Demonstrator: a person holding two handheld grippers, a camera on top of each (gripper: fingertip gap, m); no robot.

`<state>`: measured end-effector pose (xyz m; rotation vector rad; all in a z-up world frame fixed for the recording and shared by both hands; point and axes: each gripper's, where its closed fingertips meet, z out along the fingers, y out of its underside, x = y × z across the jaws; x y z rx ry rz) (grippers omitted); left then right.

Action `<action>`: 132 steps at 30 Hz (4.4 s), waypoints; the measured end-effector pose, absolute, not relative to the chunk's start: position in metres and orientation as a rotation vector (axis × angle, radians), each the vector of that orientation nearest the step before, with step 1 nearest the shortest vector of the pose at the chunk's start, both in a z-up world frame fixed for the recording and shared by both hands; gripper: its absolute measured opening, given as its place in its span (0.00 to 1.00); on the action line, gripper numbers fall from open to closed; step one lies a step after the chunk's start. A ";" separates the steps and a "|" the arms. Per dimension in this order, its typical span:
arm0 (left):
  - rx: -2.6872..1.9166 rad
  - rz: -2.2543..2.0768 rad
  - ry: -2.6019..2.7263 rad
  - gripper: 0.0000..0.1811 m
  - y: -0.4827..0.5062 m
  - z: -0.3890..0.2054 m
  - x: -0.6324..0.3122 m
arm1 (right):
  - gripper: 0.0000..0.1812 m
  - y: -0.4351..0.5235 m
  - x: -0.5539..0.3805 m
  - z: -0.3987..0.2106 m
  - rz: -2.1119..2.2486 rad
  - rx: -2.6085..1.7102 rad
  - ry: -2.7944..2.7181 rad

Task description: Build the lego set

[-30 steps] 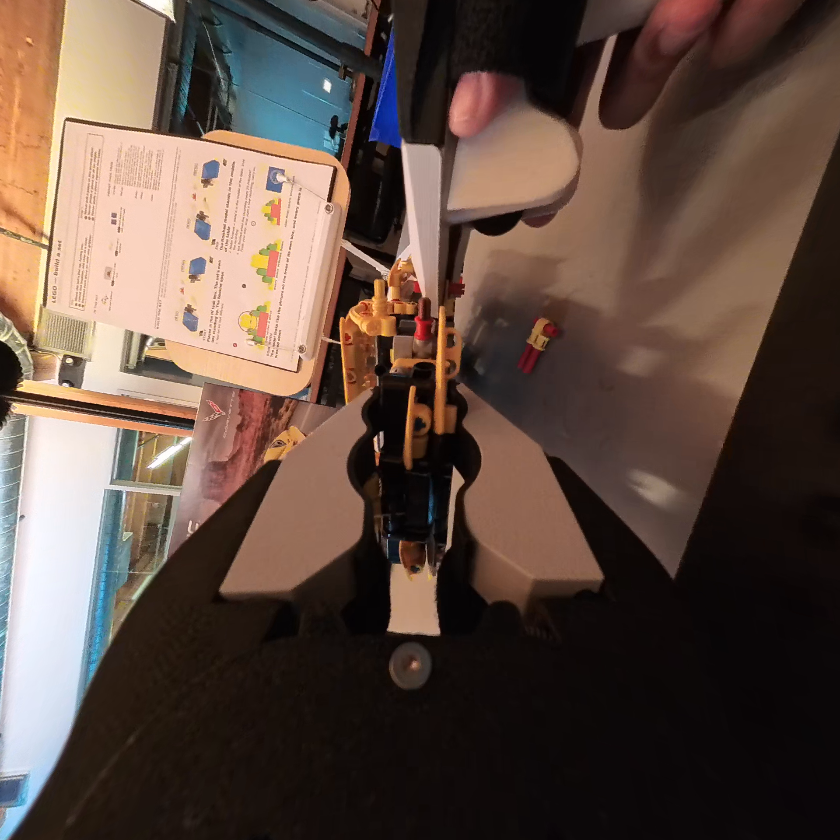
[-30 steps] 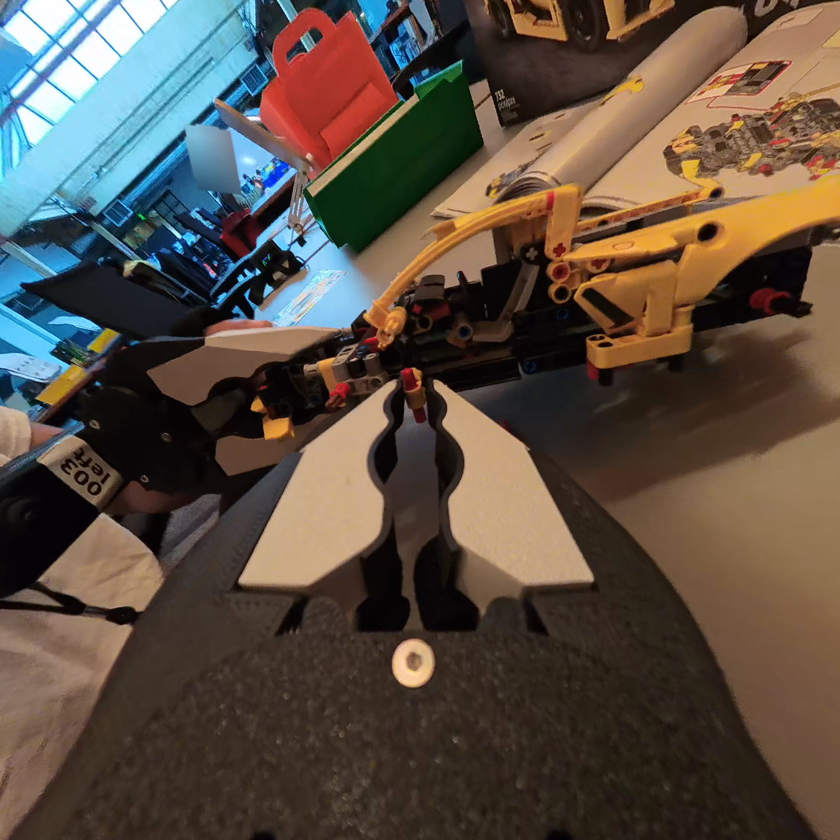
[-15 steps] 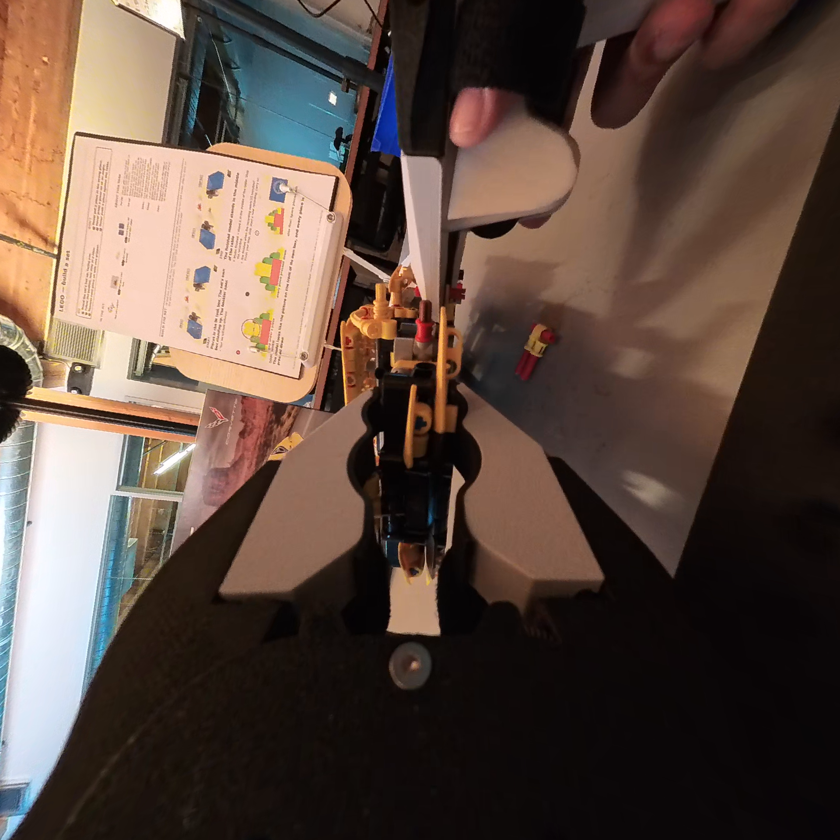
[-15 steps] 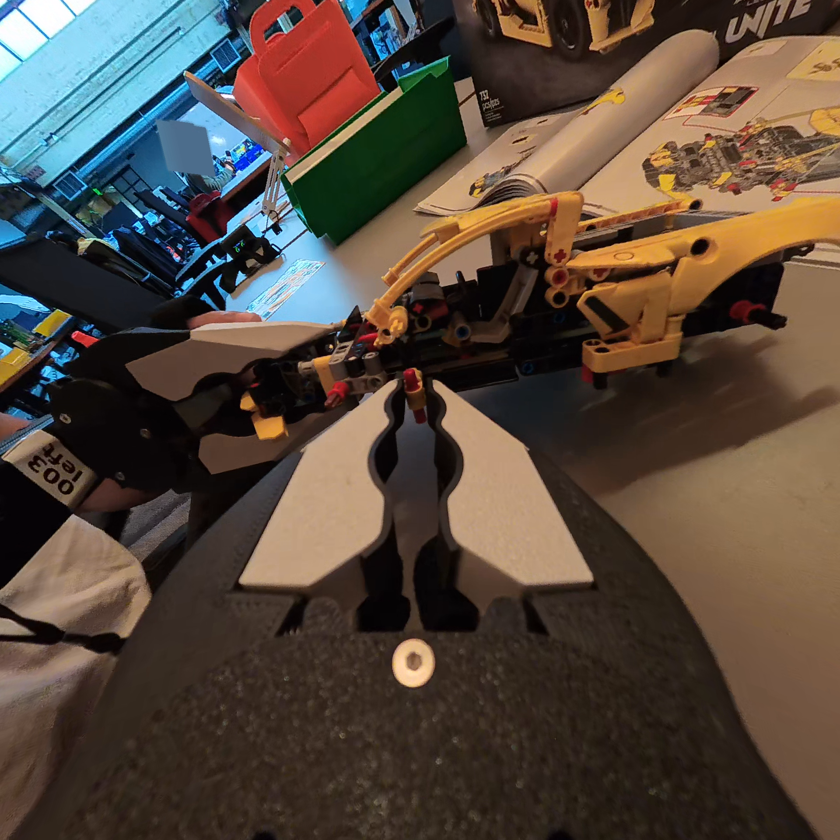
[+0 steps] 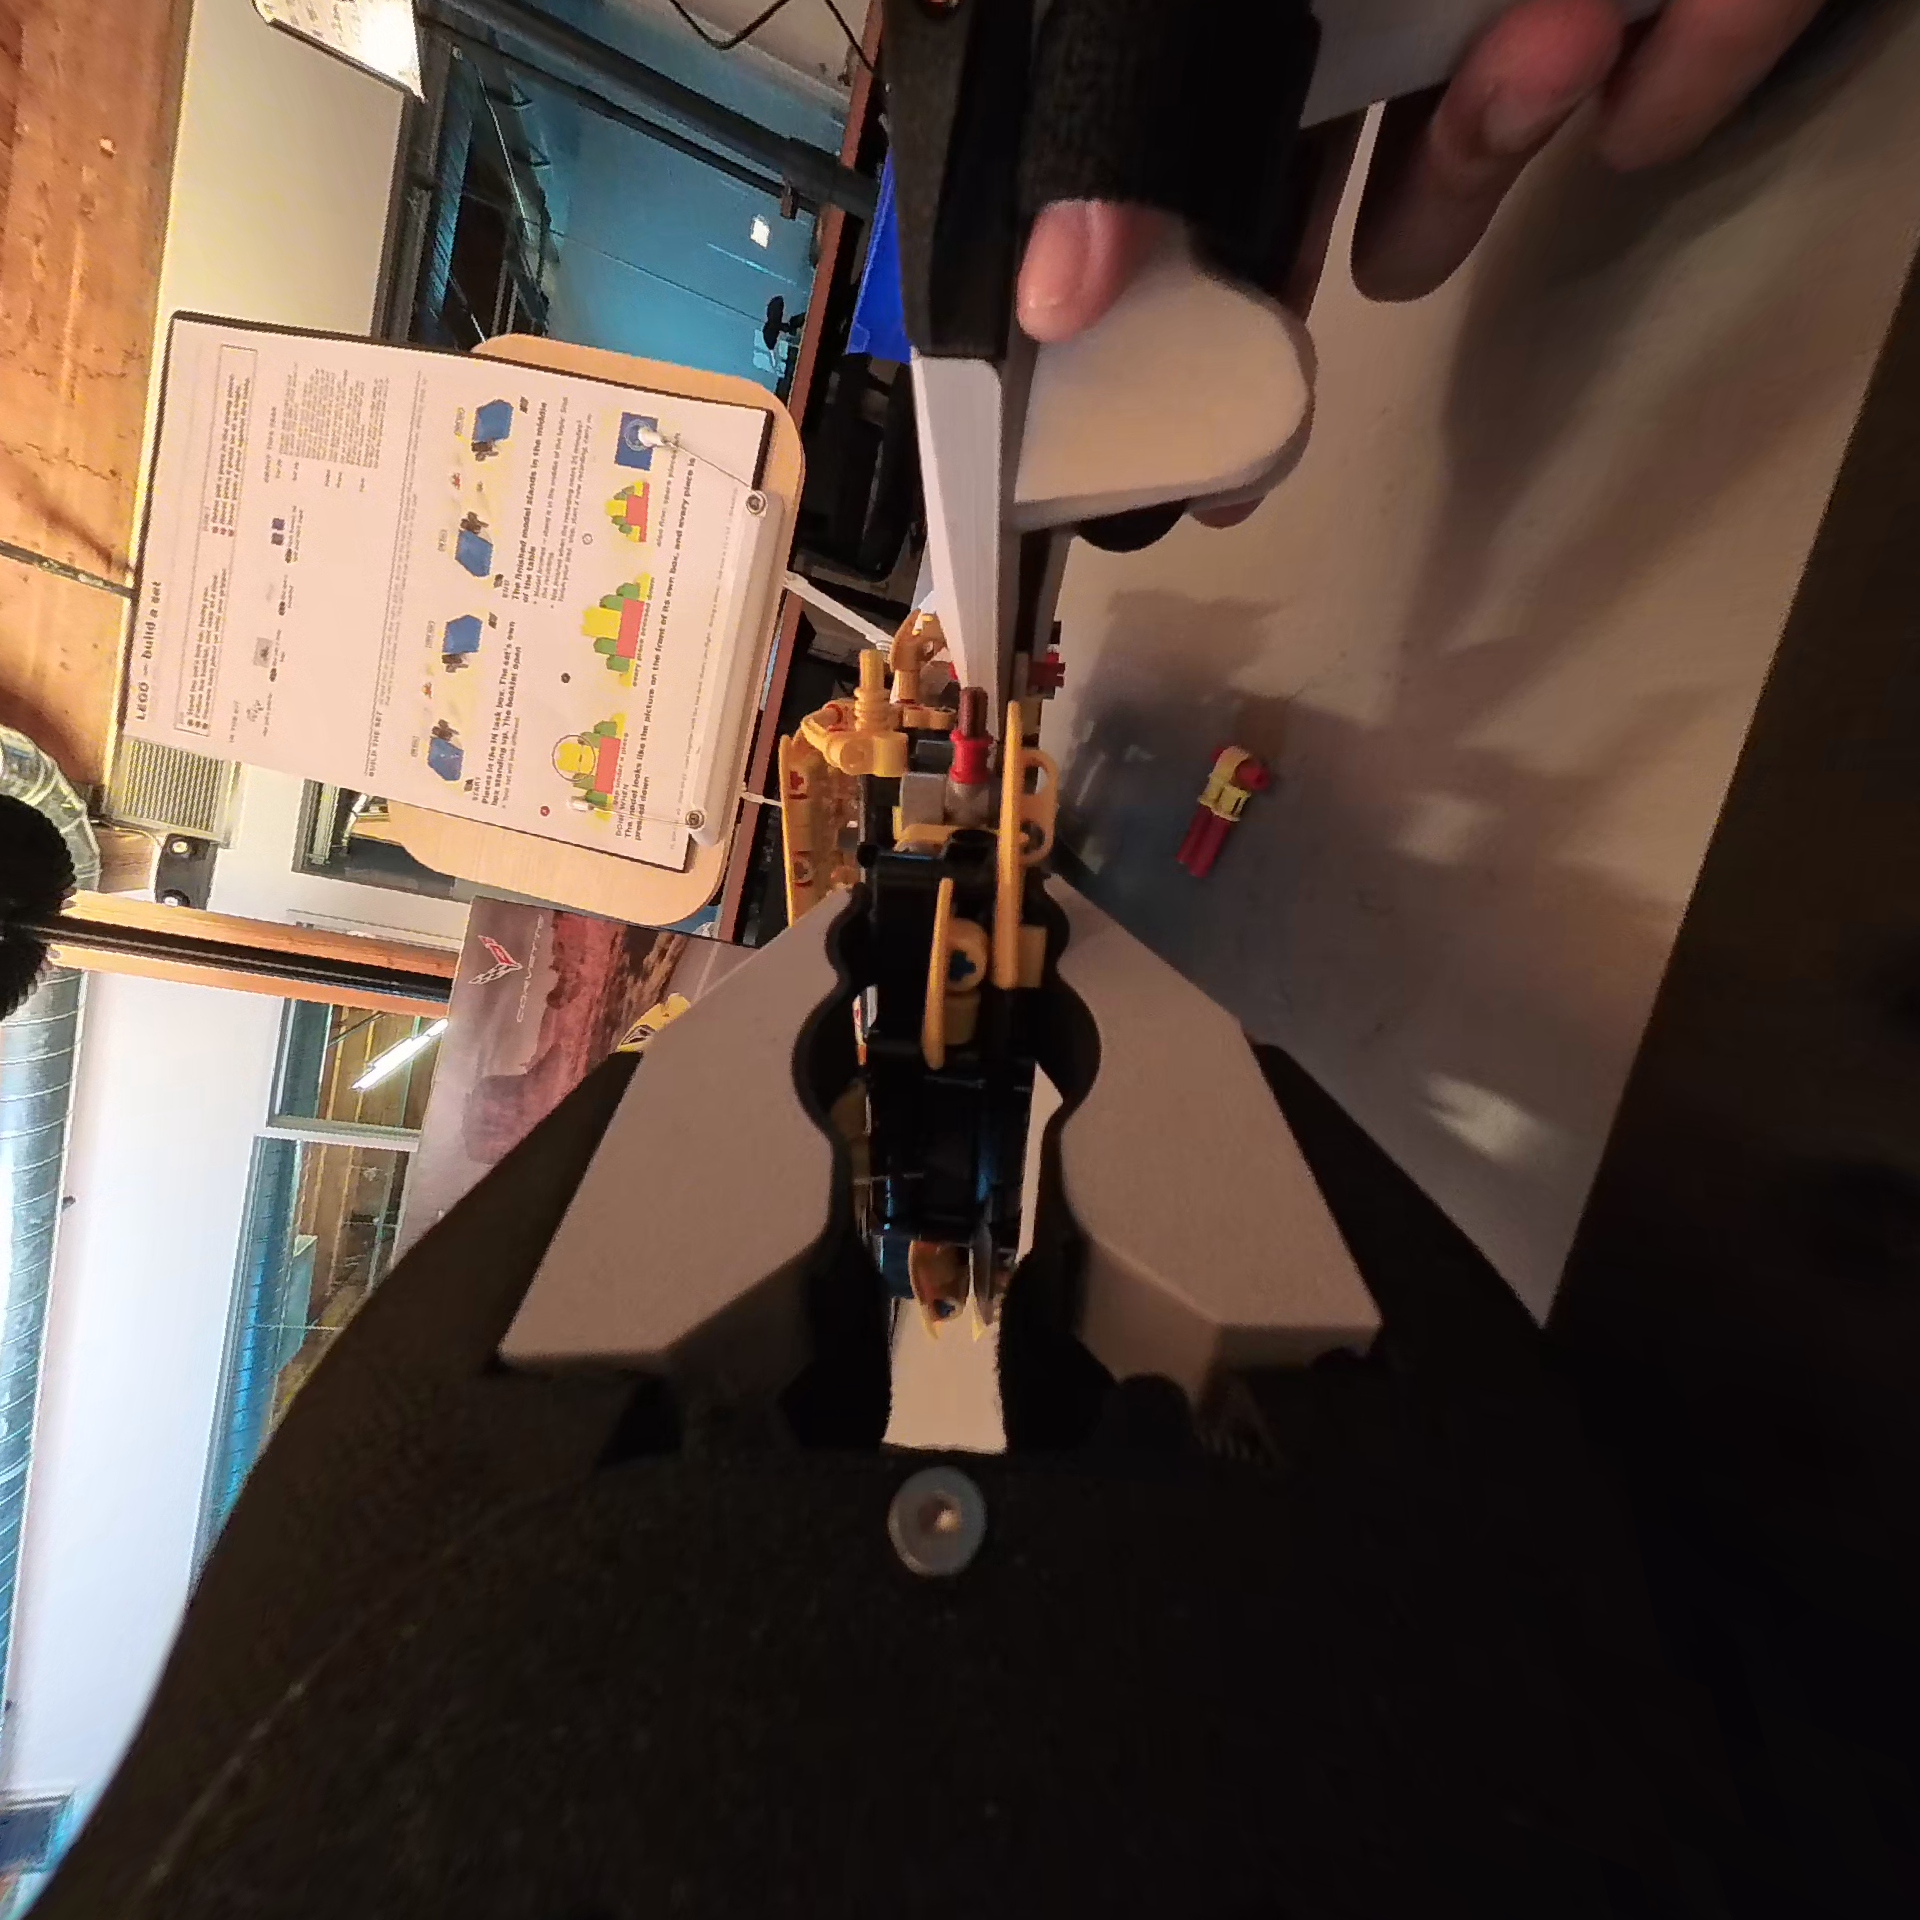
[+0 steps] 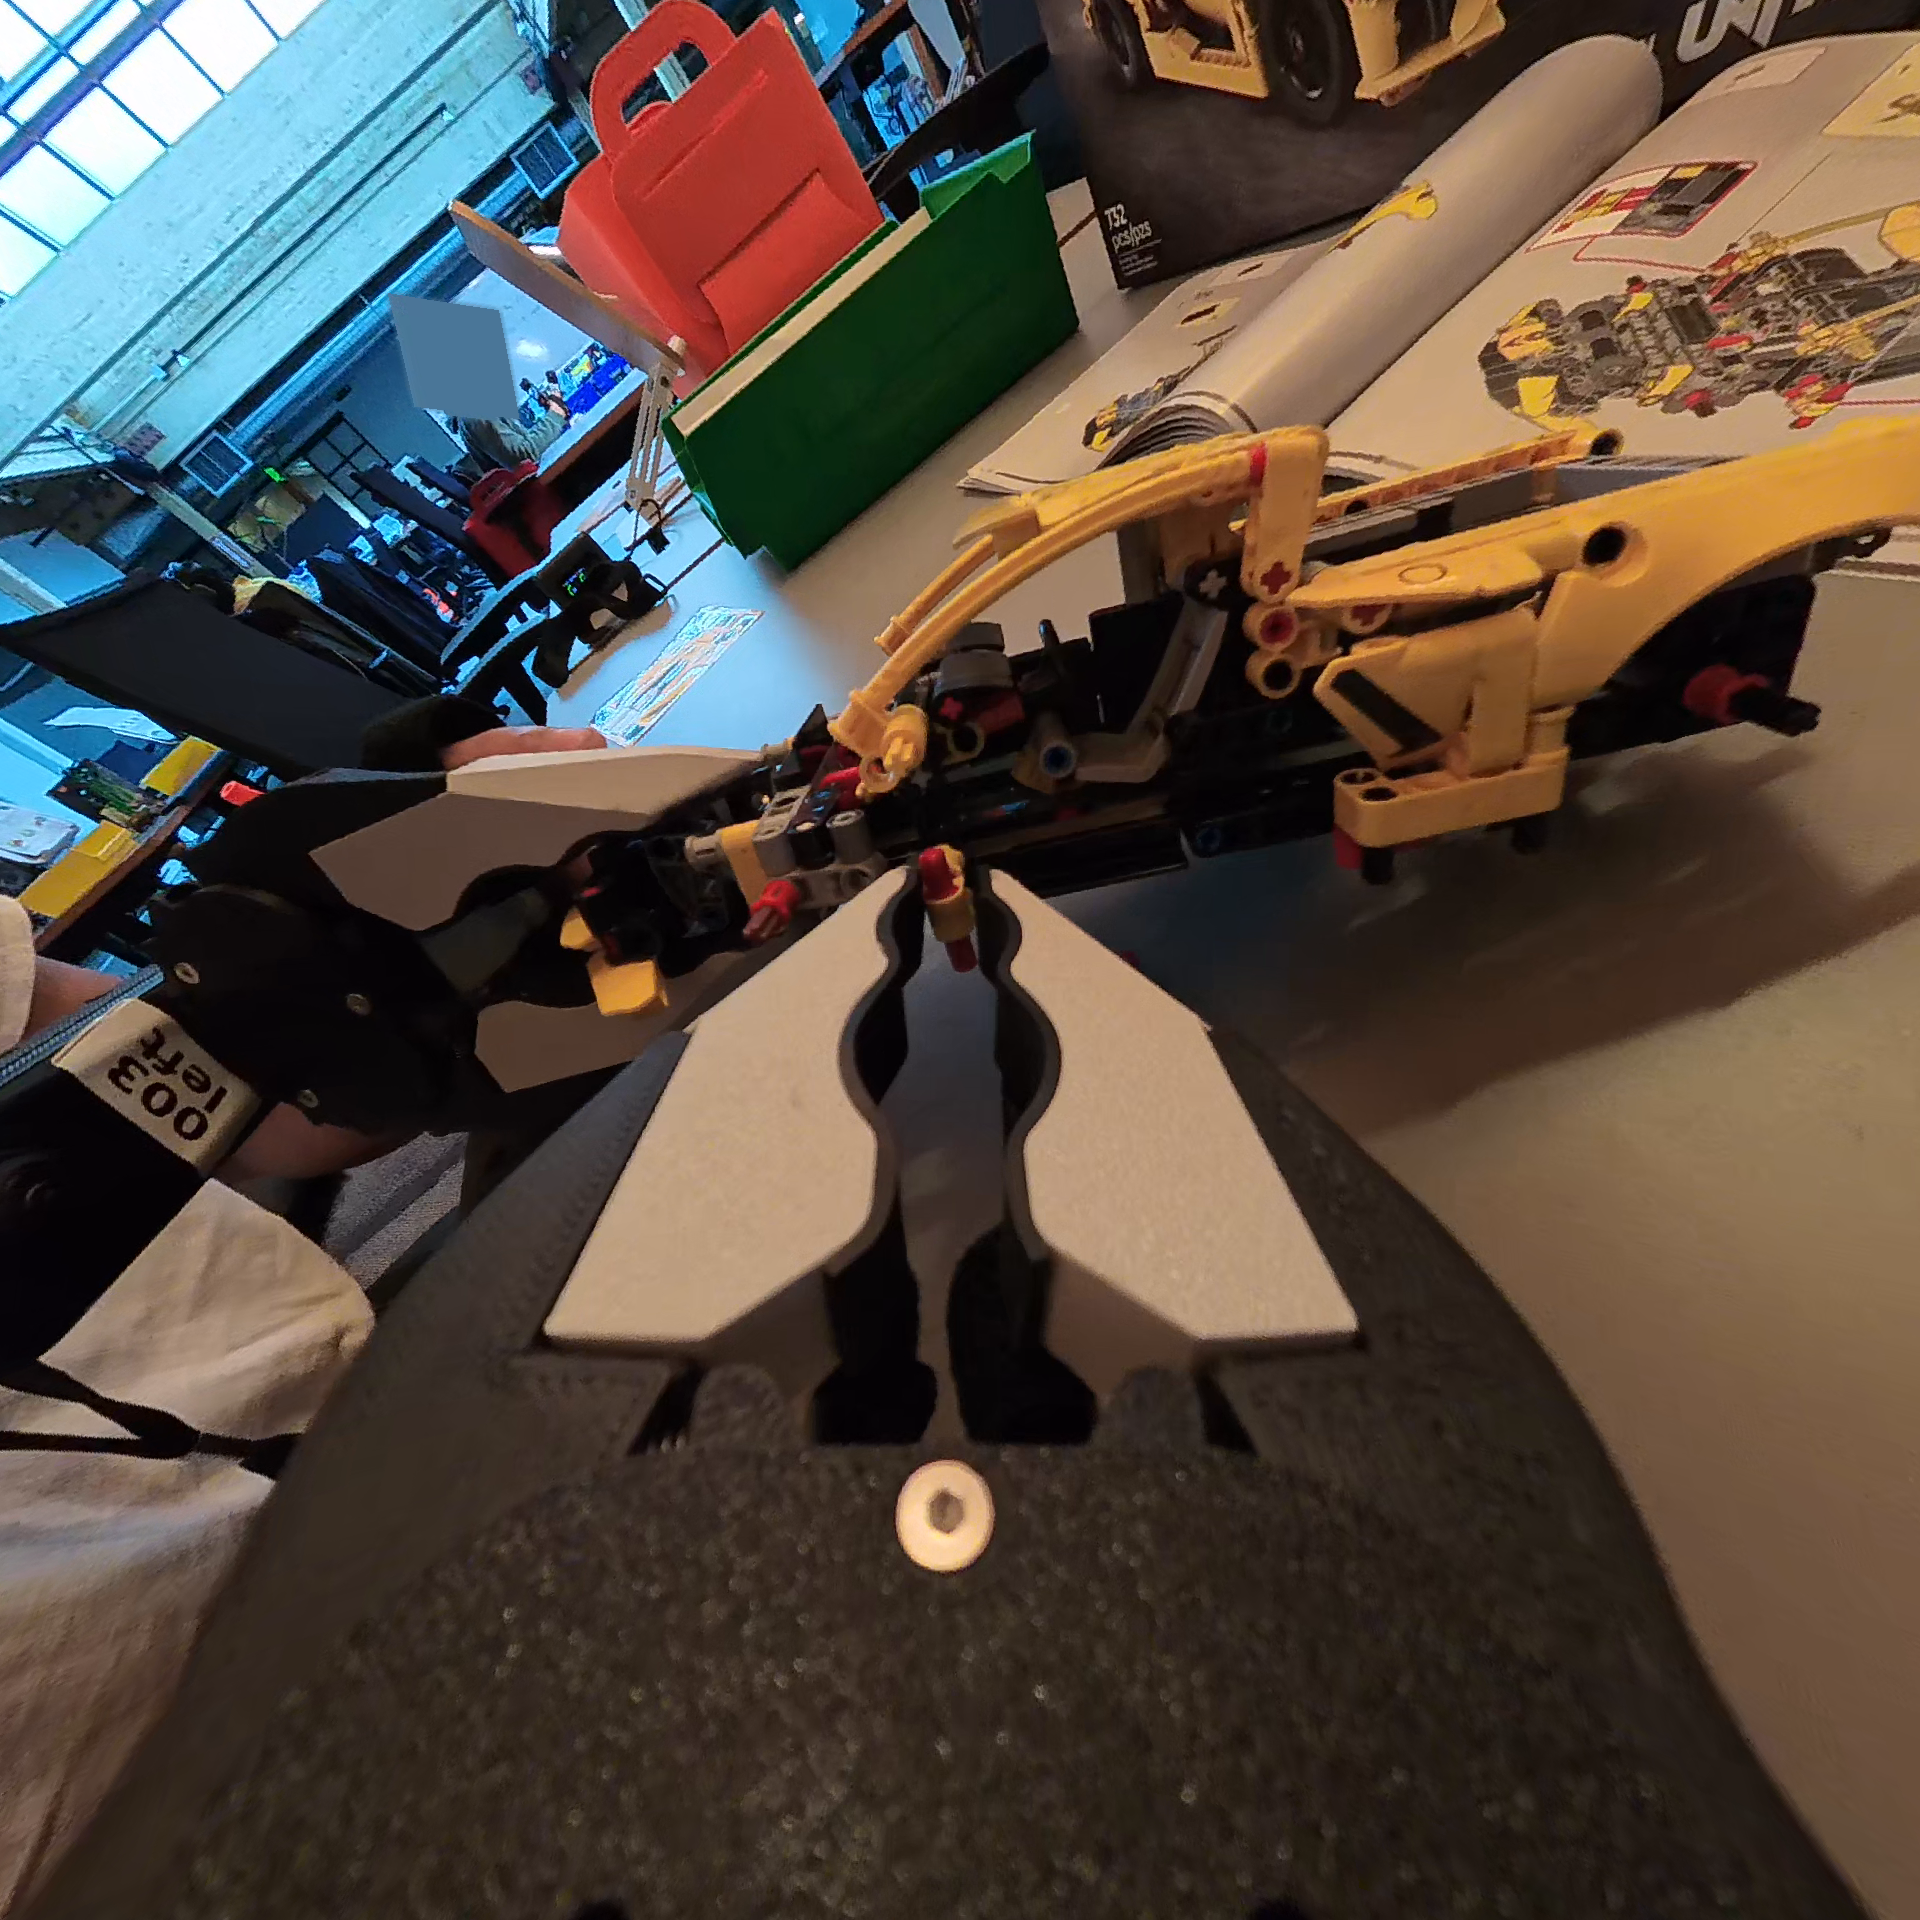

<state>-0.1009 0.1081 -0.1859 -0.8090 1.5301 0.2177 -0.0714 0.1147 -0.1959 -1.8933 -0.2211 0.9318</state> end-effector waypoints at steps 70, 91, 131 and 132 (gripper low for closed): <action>-1.463 -1.605 1.592 0.10 0.108 -0.172 -0.057 | 0.11 0.099 0.004 -0.156 1.617 -1.664 0.036; -1.732 -1.533 1.653 0.04 0.107 -0.146 0.016 | 0.35 0.024 0.047 -0.080 0.190 -1.838 -0.316; -1.669 -1.289 1.828 0.18 0.128 -0.226 -0.077 | 0.14 0.073 0.023 -0.160 -0.443 -1.747 -0.357; -1.652 -1.216 1.853 0.17 0.128 -0.229 -0.076 | 0.14 0.072 0.022 -0.158 -0.462 -1.751 -0.370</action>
